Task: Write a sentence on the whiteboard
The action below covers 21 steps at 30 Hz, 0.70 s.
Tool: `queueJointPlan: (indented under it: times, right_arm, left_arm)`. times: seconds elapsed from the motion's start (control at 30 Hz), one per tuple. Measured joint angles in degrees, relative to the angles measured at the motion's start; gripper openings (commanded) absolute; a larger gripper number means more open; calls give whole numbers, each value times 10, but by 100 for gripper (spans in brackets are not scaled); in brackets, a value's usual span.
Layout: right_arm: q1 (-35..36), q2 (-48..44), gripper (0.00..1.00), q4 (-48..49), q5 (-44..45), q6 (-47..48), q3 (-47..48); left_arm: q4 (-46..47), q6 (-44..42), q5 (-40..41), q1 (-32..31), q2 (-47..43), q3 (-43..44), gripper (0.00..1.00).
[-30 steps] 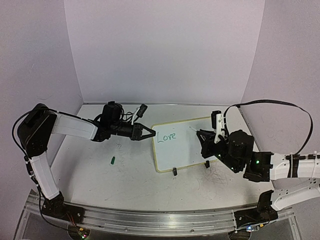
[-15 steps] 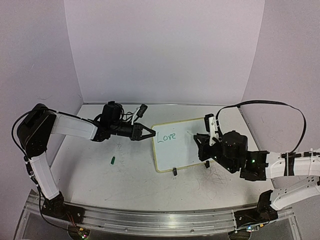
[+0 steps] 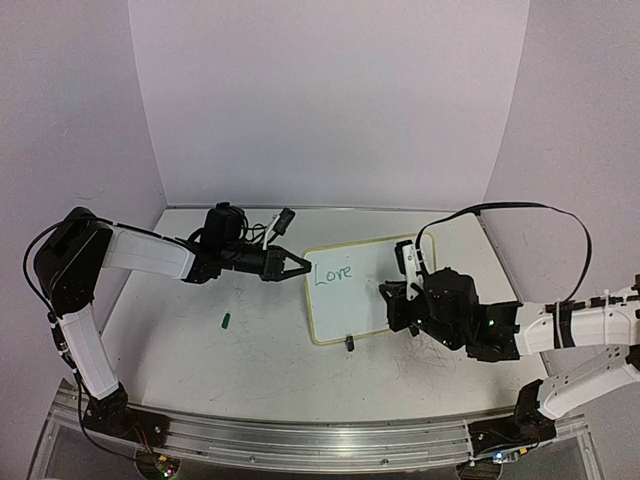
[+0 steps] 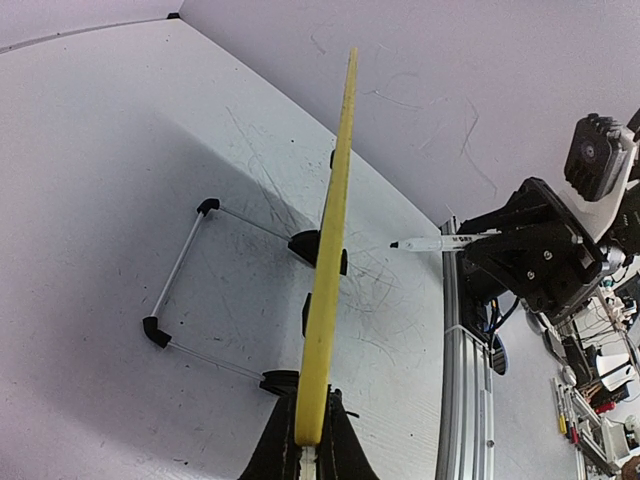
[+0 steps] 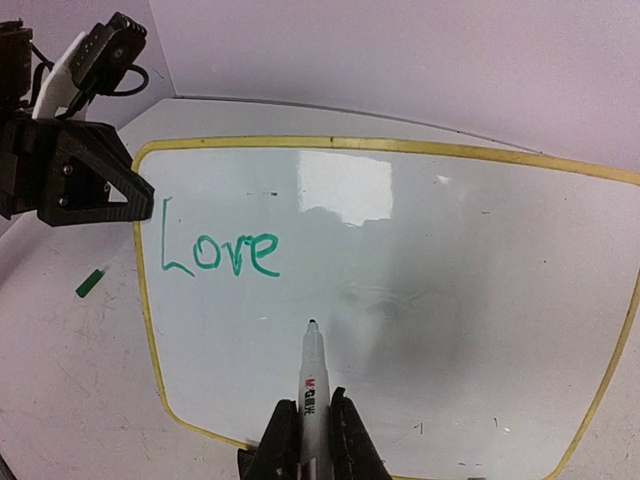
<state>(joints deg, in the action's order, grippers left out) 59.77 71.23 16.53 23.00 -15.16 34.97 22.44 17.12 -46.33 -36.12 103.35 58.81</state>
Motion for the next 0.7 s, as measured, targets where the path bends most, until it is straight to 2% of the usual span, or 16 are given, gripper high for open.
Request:
queueJointPlan:
  times: [0.7]
  right_arm:
    - [-8,-15,0,0,-1,-19,3]
  left_arm:
    - [0,0,1,0,0,0,0]
